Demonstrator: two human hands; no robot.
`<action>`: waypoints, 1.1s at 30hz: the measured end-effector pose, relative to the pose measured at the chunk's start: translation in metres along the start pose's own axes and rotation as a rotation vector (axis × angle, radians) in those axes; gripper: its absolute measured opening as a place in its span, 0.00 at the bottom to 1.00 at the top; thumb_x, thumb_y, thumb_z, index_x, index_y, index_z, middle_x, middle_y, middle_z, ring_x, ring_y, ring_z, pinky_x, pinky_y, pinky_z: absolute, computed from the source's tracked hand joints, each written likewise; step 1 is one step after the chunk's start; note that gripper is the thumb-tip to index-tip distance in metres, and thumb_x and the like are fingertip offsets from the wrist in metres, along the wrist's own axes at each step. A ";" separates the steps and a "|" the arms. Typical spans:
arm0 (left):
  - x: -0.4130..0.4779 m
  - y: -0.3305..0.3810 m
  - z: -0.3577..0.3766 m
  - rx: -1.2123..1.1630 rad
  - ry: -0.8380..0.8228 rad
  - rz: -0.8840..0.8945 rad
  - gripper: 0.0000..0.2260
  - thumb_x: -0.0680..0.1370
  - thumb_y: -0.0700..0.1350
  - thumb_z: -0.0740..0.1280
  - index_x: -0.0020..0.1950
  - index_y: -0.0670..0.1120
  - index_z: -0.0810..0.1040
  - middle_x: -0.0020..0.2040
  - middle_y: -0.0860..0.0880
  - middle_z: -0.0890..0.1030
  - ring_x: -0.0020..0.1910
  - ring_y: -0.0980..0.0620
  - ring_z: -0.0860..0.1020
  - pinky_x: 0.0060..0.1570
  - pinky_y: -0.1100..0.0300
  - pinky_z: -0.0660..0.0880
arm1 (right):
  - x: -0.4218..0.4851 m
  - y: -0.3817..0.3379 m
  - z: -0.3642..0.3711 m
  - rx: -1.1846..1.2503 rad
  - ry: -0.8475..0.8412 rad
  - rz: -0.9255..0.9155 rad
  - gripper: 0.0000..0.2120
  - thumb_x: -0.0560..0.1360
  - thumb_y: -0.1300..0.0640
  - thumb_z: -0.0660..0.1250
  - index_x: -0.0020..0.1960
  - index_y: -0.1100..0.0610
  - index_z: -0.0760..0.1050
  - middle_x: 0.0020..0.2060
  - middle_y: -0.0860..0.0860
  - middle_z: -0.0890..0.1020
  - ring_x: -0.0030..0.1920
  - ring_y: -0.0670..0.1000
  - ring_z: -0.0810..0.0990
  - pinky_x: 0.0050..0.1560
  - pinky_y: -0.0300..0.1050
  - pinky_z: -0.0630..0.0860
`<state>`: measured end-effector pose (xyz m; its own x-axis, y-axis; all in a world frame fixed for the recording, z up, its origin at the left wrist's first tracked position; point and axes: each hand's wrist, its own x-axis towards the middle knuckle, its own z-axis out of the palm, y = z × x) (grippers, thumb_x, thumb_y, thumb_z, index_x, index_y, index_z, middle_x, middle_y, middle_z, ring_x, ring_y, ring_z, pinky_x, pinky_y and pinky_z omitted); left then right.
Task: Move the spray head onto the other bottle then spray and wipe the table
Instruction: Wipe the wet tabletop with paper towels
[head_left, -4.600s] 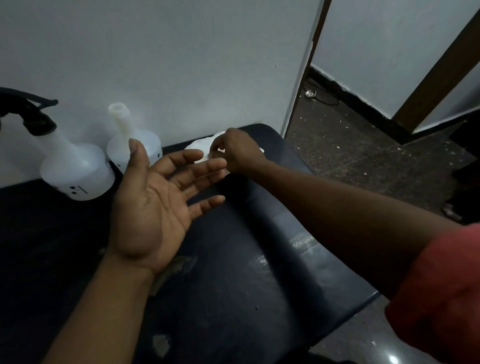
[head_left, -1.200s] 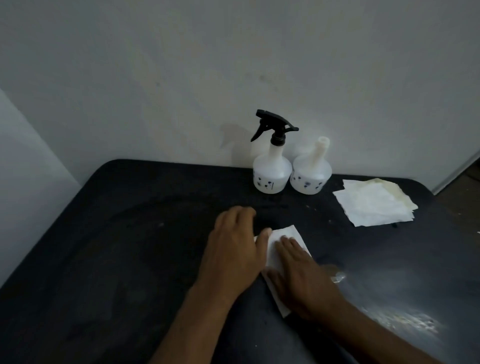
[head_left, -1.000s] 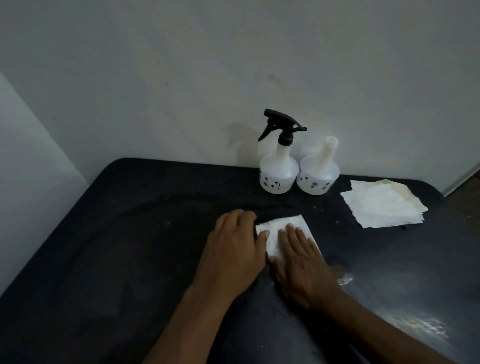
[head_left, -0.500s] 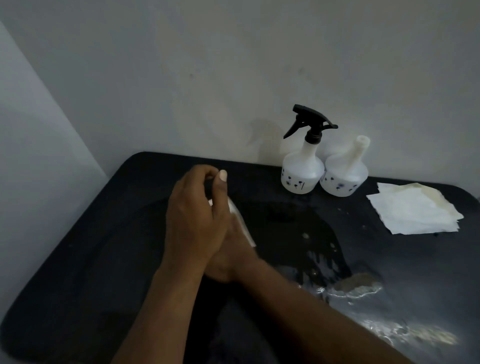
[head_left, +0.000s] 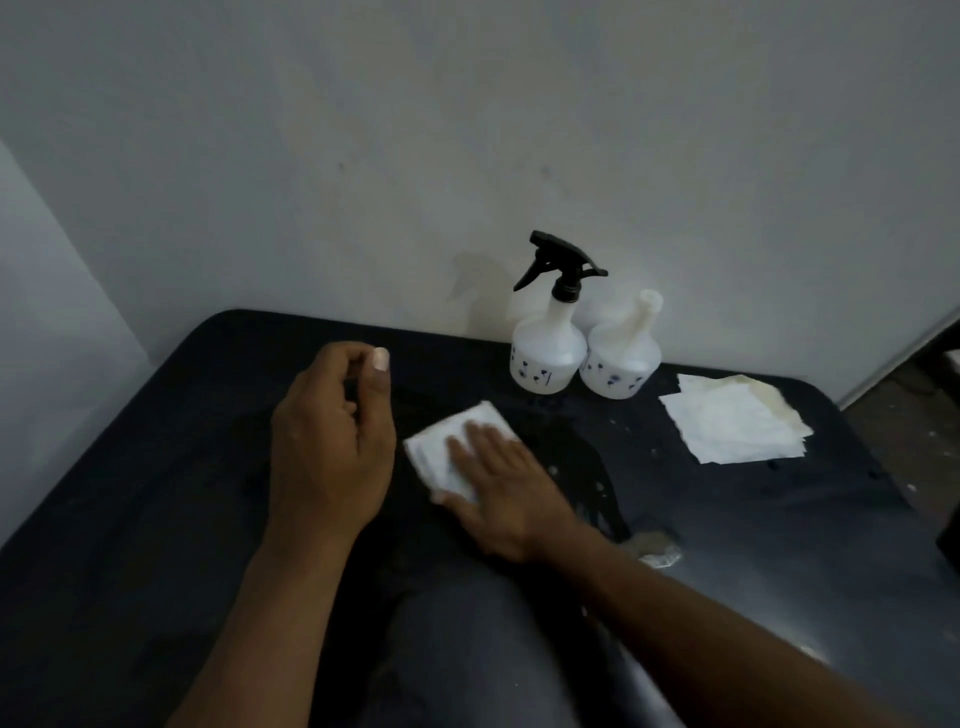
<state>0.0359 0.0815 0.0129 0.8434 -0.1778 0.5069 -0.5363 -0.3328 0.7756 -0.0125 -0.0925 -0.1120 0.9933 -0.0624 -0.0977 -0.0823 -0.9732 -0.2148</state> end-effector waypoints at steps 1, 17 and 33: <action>0.000 0.001 0.000 -0.012 -0.011 -0.005 0.18 0.80 0.54 0.55 0.52 0.43 0.77 0.36 0.51 0.77 0.33 0.52 0.75 0.35 0.63 0.71 | -0.014 0.027 -0.005 -0.042 0.012 0.052 0.36 0.76 0.30 0.43 0.79 0.48 0.45 0.79 0.52 0.45 0.77 0.49 0.39 0.72 0.45 0.35; 0.014 -0.002 -0.016 -0.080 0.074 -0.035 0.09 0.84 0.47 0.57 0.49 0.48 0.75 0.39 0.43 0.82 0.26 0.60 0.72 0.23 0.72 0.66 | -0.102 -0.017 -0.003 -0.096 -0.158 -0.043 0.38 0.77 0.32 0.42 0.78 0.53 0.40 0.77 0.55 0.40 0.78 0.58 0.39 0.76 0.56 0.36; 0.011 -0.027 -0.063 -0.091 0.298 -0.171 0.14 0.81 0.59 0.54 0.51 0.54 0.75 0.46 0.62 0.81 0.40 0.68 0.77 0.42 0.55 0.79 | 0.046 -0.040 -0.015 -0.142 -0.112 -0.050 0.32 0.80 0.38 0.44 0.79 0.53 0.43 0.79 0.57 0.44 0.78 0.57 0.44 0.77 0.55 0.43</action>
<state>0.0573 0.1473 0.0213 0.8825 0.1562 0.4437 -0.3996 -0.2484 0.8824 0.0378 -0.0596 -0.0930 0.9798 0.0041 -0.1999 -0.0128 -0.9965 -0.0830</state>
